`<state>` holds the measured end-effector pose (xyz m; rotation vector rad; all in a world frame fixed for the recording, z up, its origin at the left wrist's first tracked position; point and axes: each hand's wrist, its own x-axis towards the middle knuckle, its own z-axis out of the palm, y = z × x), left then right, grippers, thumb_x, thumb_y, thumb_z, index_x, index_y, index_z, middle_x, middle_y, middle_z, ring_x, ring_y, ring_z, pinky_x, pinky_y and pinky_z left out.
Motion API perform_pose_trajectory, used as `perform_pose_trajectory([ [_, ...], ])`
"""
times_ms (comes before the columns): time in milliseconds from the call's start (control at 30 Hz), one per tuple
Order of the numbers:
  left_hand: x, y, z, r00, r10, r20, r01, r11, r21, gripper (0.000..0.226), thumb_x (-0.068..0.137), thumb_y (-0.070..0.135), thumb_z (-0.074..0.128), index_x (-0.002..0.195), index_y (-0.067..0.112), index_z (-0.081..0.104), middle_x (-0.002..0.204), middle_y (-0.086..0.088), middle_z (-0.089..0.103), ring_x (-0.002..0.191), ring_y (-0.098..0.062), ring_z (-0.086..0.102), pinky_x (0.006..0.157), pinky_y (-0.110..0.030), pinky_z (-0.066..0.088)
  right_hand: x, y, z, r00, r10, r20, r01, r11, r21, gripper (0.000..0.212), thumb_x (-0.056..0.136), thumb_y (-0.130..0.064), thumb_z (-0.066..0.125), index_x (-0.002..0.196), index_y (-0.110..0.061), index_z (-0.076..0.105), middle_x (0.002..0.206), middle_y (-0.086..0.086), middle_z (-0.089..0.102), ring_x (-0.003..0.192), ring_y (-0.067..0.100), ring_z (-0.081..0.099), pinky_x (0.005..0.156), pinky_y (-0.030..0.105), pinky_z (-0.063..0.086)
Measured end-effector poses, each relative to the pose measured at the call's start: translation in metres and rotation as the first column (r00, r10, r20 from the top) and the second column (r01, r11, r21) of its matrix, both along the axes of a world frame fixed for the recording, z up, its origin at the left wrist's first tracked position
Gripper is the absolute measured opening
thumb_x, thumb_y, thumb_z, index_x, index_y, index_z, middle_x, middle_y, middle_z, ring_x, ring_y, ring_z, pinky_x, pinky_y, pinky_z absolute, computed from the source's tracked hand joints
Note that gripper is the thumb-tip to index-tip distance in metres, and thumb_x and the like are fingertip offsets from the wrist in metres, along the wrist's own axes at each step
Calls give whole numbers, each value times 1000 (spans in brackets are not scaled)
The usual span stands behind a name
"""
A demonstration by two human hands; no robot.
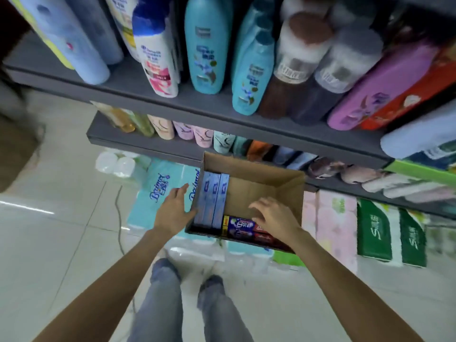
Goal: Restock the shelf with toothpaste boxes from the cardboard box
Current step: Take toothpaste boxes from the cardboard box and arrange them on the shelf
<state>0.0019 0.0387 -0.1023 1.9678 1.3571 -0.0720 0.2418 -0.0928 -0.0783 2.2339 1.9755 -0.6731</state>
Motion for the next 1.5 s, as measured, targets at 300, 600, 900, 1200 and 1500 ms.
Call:
perform_pose_trajectory([
  [300,-2,-5,-36,991,76,114,-78,997,11,38,80,12,69,117,21,63,106,2,66,73,-11,64,70,-22,45,2,26,-134,940,335,70,-290,888,-357,76,81,-52,62,141,-18,31,143,9,39,129,28,38,101,39,33],
  [600,-4,-6,-42,981,130,140,-130,991,-8,37,78,13,73,114,19,64,103,3,64,71,-10,62,76,-30,53,-13,35,-178,876,451,171,-384,866,-320,84,82,-57,57,144,-15,22,146,12,33,134,31,31,105,45,26],
  [900,-3,-10,-45,977,134,167,-140,990,23,36,79,11,72,114,17,65,104,-1,65,72,-10,61,74,-29,53,-2,37,-184,980,94,174,-9,901,-434,122,74,-46,74,146,-23,-22,148,20,27,131,38,34,103,50,34],
  [1200,-2,-11,-41,996,47,79,-61,983,175,50,81,15,71,128,11,55,130,-12,51,109,-29,57,90,-39,47,11,33,-129,945,-319,-76,279,905,-322,105,68,-46,77,145,-29,8,135,8,51,116,29,55,90,41,45],
  [1500,59,-74,79,798,217,561,100,871,-480,76,78,18,74,133,40,25,121,32,38,106,18,47,78,-2,43,-14,5,61,569,-516,-640,653,757,-29,90,72,-25,80,140,-22,21,132,-7,50,107,5,54,95,33,47],
])
